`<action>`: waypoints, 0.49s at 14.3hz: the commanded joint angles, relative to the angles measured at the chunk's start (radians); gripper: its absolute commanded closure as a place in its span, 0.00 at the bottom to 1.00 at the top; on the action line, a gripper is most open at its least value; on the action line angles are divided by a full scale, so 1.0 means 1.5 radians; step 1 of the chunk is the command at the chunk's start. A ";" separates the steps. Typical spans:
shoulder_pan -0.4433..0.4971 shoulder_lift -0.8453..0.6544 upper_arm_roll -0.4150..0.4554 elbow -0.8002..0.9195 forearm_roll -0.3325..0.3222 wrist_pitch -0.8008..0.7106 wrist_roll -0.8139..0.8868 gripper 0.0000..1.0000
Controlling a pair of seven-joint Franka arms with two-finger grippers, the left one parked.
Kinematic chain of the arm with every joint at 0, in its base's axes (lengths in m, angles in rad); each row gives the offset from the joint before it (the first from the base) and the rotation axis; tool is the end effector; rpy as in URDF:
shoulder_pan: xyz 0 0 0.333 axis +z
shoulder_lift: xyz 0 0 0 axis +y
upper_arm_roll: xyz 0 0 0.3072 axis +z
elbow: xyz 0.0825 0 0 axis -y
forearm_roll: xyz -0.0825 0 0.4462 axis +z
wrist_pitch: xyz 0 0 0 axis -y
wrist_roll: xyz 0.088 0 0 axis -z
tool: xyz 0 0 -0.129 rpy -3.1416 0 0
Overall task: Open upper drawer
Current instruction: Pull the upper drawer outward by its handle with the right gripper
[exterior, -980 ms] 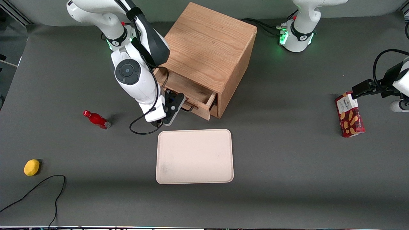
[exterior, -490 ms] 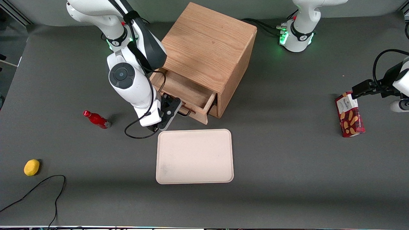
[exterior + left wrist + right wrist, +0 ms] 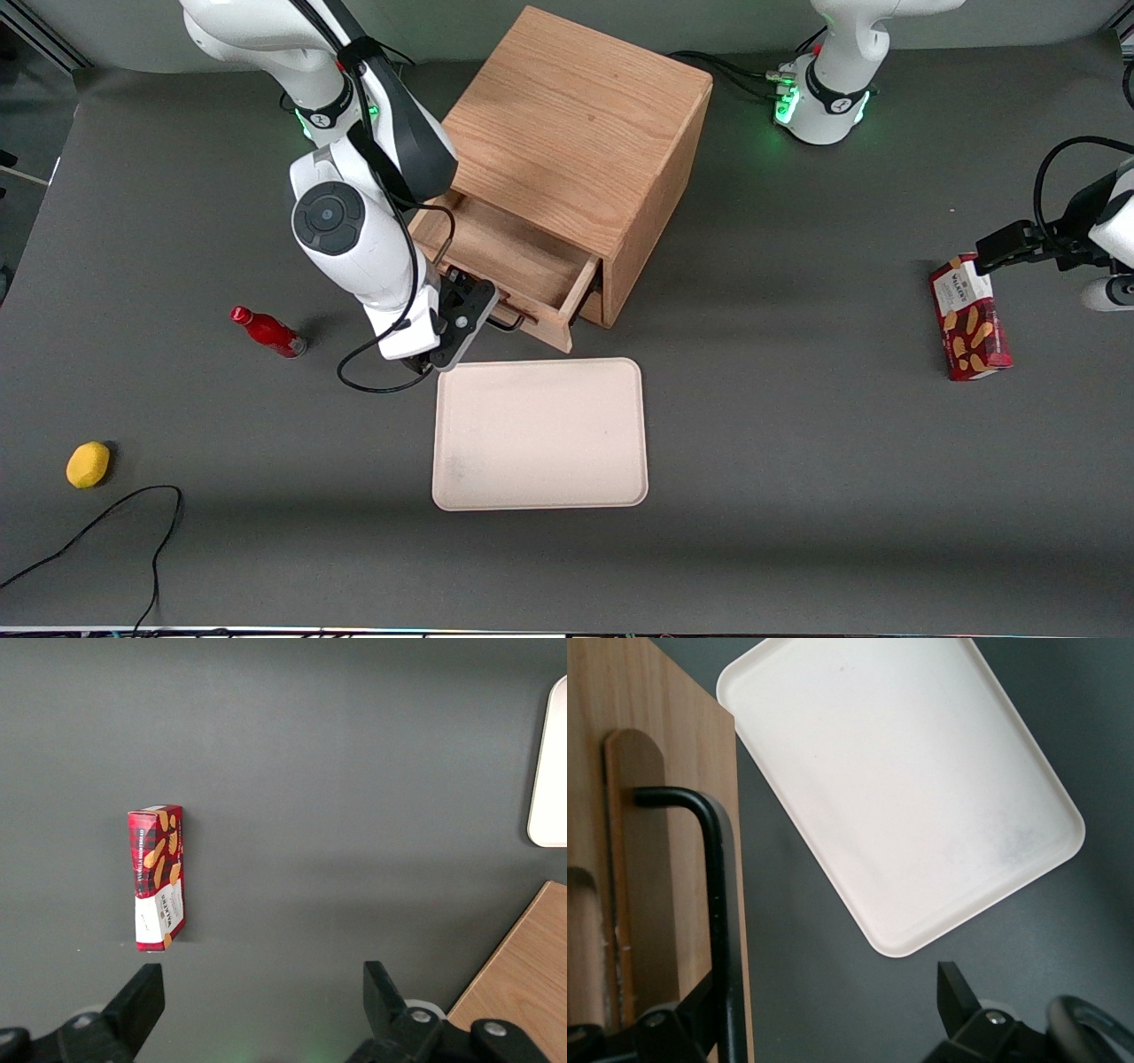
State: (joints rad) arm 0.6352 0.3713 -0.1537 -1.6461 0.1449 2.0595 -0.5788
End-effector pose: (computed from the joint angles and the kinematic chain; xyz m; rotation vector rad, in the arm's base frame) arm 0.6293 0.3501 0.3488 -2.6881 -1.4805 -0.0782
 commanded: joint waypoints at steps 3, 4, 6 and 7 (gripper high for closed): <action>-0.017 0.028 0.000 0.045 0.004 -0.006 -0.016 0.00; -0.019 0.031 0.000 0.046 0.004 -0.007 -0.017 0.00; -0.028 0.032 0.000 0.046 0.004 -0.007 -0.036 0.00; -0.030 0.032 0.000 0.046 0.004 -0.007 -0.039 0.00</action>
State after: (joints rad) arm 0.6083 0.3955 -0.1537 -1.6139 0.1450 2.0593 -0.5934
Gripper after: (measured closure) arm 0.000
